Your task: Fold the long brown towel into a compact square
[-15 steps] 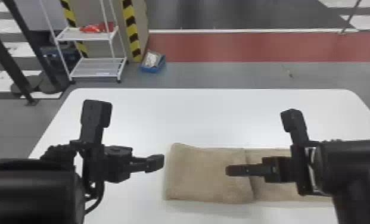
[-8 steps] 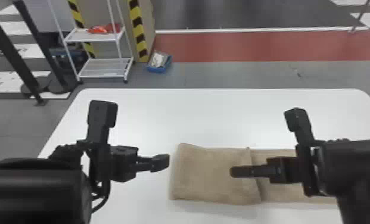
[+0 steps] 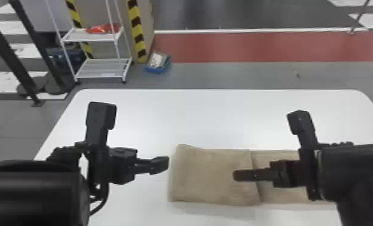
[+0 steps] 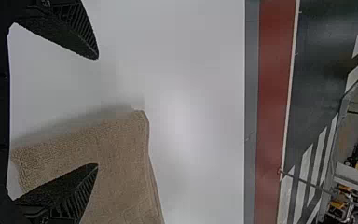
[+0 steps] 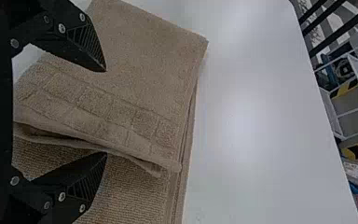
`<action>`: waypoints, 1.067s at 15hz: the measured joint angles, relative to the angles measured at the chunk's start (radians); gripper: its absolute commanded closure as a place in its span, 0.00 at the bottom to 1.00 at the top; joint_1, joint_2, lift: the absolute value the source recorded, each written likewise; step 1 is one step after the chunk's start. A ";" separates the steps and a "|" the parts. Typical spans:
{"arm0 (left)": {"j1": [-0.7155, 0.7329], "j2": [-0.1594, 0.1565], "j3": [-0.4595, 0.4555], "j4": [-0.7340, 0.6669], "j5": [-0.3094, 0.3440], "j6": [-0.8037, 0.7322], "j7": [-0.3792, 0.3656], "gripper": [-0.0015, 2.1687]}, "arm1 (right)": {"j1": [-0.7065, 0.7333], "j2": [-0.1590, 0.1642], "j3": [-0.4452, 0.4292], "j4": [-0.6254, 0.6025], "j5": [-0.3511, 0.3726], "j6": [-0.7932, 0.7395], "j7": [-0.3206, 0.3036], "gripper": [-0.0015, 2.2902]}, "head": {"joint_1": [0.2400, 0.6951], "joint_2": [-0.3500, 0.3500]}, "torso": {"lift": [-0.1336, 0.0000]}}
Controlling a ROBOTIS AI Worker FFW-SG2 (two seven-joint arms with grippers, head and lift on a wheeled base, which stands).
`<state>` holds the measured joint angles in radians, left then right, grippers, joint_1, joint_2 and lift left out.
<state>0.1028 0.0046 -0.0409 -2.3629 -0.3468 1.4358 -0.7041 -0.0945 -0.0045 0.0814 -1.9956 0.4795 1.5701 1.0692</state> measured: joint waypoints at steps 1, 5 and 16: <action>0.000 0.000 0.000 0.001 0.000 -0.001 0.000 0.03 | 0.004 -0.001 -0.002 0.000 0.004 0.000 0.004 0.13 | 1.00 0.58 | 0.07; 0.000 0.000 0.000 0.008 0.000 -0.001 0.002 0.03 | 0.011 -0.002 -0.009 0.004 0.005 0.000 0.005 0.23 | 1.00 0.58 | 0.07; 0.000 0.000 0.003 0.012 0.000 -0.005 -0.003 0.03 | 0.020 -0.005 -0.038 0.006 0.002 0.000 0.039 0.58 | 1.00 0.57 | 0.07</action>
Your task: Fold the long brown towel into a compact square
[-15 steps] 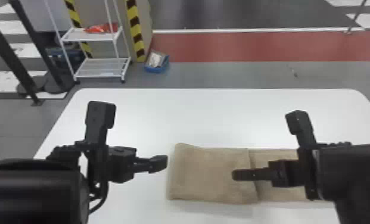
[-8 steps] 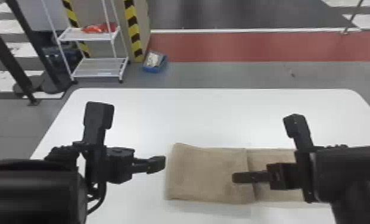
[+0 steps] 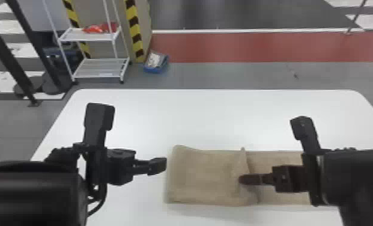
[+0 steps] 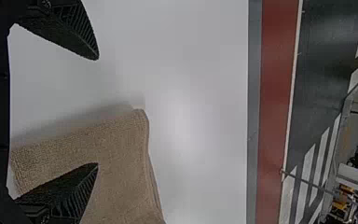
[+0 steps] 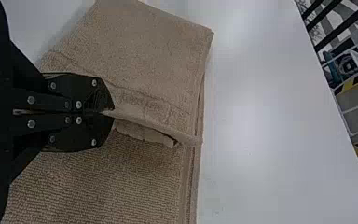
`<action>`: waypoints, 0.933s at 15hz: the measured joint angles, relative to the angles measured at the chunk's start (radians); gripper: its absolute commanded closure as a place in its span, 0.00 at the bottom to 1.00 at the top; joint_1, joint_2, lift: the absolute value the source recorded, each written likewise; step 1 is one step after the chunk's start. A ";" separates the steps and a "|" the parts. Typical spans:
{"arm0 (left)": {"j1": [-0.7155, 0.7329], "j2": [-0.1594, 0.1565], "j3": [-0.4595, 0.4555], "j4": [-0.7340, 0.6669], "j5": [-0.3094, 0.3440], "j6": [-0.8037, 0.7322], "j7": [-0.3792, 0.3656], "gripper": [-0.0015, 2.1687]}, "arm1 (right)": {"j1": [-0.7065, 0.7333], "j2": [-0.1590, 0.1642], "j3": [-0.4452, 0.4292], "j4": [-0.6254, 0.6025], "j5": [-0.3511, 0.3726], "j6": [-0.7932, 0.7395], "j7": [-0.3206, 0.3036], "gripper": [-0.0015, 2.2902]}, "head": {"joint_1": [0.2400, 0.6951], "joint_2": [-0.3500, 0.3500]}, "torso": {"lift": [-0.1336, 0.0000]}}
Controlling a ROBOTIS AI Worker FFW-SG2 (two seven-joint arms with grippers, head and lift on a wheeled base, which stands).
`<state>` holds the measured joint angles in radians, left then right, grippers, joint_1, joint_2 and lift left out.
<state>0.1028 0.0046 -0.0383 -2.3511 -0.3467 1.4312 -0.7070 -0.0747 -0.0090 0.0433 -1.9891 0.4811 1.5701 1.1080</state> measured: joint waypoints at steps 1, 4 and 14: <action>0.000 0.000 0.000 0.001 0.000 -0.002 0.000 0.03 | 0.001 0.000 -0.010 -0.007 -0.001 0.000 0.005 0.58 | 1.00 0.56 | 0.07; 0.000 0.000 0.002 0.002 0.000 -0.005 0.000 0.04 | 0.001 0.000 -0.038 -0.040 -0.008 0.000 0.017 0.58 | 1.00 0.55 | 0.07; 0.006 0.000 -0.005 0.003 -0.001 -0.005 -0.003 0.04 | -0.003 -0.039 -0.090 0.000 0.014 0.000 0.036 0.03 | 1.00 0.47 | 0.07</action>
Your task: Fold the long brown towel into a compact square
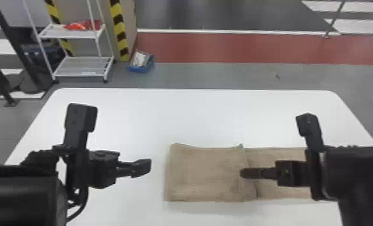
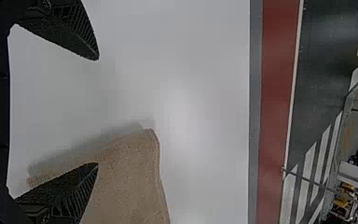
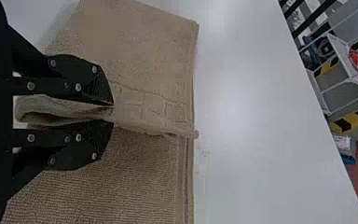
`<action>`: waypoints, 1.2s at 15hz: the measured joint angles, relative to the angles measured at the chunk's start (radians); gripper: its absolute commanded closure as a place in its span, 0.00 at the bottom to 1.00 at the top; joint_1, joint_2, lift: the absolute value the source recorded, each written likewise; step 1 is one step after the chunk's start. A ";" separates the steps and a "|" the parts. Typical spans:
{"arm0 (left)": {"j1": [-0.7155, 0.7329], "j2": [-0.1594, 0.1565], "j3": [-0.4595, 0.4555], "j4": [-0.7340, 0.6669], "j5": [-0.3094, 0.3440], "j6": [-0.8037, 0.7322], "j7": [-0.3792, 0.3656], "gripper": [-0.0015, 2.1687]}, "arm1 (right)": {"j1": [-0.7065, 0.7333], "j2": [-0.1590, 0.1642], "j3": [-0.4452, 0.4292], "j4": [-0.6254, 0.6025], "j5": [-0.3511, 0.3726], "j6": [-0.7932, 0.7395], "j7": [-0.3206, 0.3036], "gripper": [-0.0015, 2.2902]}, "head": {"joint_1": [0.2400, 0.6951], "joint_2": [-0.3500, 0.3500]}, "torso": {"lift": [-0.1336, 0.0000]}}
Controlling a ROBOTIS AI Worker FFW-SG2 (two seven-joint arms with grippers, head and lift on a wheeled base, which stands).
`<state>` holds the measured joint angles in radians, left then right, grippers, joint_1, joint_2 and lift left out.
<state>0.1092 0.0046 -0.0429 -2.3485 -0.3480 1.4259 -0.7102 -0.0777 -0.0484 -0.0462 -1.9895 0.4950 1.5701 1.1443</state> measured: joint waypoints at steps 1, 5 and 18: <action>0.002 0.000 0.000 0.000 0.000 0.000 0.000 0.04 | 0.001 -0.004 0.000 0.008 0.003 0.000 0.000 0.03 | 1.00 0.46 | 0.07; 0.006 0.000 -0.001 -0.001 0.000 0.000 0.000 0.04 | 0.001 -0.010 -0.001 0.024 0.007 0.000 -0.001 0.09 | 1.00 0.45 | 0.07; 0.001 0.000 -0.001 0.012 -0.003 -0.004 0.000 0.04 | -0.040 0.002 0.029 0.074 0.004 0.000 -0.012 0.26 | 1.00 0.48 | 0.07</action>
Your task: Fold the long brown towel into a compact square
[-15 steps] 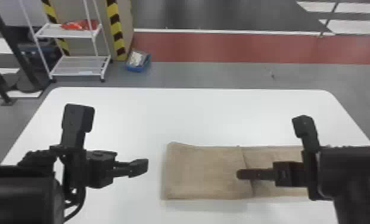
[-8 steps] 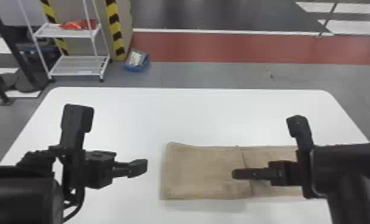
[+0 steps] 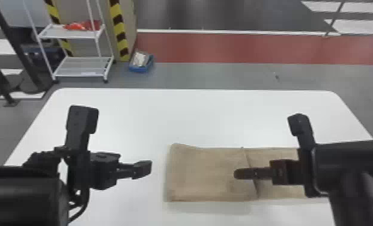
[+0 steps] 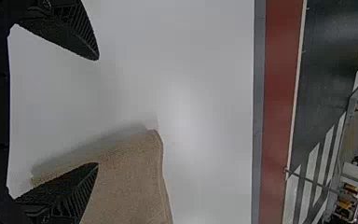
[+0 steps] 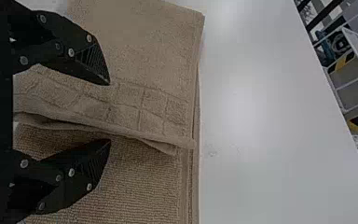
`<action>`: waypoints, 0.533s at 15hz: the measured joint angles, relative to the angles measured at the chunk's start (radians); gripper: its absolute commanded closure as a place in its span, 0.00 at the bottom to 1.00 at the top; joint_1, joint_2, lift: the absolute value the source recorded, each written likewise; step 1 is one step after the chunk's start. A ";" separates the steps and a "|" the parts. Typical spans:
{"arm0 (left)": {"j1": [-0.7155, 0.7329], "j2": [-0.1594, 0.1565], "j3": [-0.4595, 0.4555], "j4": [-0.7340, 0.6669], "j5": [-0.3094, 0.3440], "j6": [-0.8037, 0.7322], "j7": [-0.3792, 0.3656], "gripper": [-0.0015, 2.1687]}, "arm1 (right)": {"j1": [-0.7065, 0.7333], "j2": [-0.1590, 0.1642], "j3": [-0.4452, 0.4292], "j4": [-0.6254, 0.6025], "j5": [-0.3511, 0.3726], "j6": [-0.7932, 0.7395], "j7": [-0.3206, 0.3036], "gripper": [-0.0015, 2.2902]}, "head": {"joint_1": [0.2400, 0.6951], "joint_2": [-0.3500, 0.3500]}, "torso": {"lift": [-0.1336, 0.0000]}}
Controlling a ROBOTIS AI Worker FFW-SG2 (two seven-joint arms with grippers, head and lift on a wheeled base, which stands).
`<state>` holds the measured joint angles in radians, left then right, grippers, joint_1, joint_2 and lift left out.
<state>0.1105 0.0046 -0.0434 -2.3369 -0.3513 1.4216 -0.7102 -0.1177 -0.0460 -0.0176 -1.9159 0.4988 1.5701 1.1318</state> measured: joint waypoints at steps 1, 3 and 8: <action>0.000 0.000 0.001 0.001 0.000 -0.001 0.000 0.04 | -0.001 0.000 0.002 0.008 0.001 0.000 -0.001 0.33 | 1.00 0.48 | 0.07; 0.000 0.000 0.003 0.002 0.000 -0.002 0.000 0.04 | -0.001 0.000 0.004 0.014 0.001 0.000 -0.001 0.41 | 1.00 0.49 | 0.07; 0.000 0.000 0.006 0.003 0.001 -0.006 0.000 0.04 | -0.003 0.002 0.005 0.013 0.000 0.000 -0.002 0.61 | 1.00 0.49 | 0.07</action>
<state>0.1105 0.0046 -0.0371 -2.3337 -0.3498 1.4156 -0.7102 -0.1206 -0.0440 -0.0125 -1.9030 0.4985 1.5701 1.1297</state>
